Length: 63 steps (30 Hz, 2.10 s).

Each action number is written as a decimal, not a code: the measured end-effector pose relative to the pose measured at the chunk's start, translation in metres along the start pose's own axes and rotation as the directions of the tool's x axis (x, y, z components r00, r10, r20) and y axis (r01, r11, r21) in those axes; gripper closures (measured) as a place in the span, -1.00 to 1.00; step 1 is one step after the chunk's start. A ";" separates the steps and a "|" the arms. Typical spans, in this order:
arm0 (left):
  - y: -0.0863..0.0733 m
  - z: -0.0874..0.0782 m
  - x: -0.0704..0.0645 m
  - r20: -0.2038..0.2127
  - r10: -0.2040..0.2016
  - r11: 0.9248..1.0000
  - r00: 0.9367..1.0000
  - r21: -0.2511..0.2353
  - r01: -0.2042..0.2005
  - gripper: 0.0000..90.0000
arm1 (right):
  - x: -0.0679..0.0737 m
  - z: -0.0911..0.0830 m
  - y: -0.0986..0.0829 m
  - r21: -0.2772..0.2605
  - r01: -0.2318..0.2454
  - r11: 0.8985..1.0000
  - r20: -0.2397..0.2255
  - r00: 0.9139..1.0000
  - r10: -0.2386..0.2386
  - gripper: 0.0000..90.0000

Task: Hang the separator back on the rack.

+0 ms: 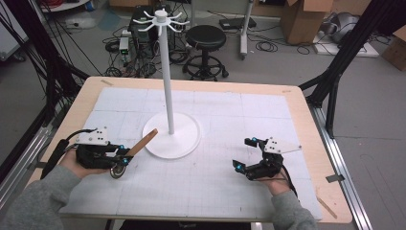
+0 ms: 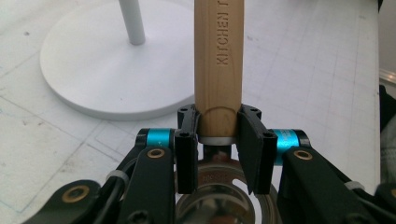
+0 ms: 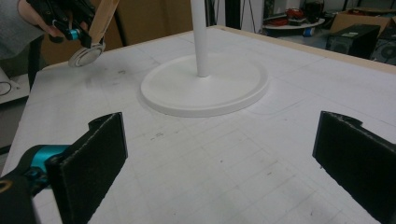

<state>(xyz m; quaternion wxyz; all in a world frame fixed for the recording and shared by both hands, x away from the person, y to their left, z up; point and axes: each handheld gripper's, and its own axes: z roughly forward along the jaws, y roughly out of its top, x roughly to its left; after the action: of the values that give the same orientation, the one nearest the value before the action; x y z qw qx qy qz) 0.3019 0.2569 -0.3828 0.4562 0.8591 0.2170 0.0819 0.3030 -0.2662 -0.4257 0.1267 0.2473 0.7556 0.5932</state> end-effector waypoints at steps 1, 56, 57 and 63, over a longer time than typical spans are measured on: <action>0.000 0.000 0.000 -0.002 0.000 1.000 1.000 -0.014 0.000 0.54 | 0.000 0.000 0.000 0.000 0.001 1.000 0.000 1.000 -0.001 -0.95; 0.027 -0.018 -0.006 -0.157 -0.192 0.887 0.969 -0.450 0.103 0.54 | 0.000 -0.001 0.000 -0.004 -0.007 1.000 0.000 1.000 0.007 -0.95; 0.028 -0.019 -0.006 -0.158 -0.192 0.887 0.969 -0.450 0.103 0.54 | 0.000 -0.001 0.000 -0.005 -0.007 1.000 0.001 1.000 0.007 -0.95; 0.037 -0.021 -0.007 -0.151 -0.187 0.879 0.971 -0.468 0.096 0.54 | 0.000 -0.001 0.000 -0.005 -0.004 1.000 0.003 1.000 0.004 -0.95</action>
<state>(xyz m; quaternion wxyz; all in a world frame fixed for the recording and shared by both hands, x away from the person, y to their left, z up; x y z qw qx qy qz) 0.2998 0.2516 -0.3403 0.6272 0.6974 0.2969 0.1793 0.3029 -0.2666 -0.4253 0.1274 0.2493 0.7534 0.5950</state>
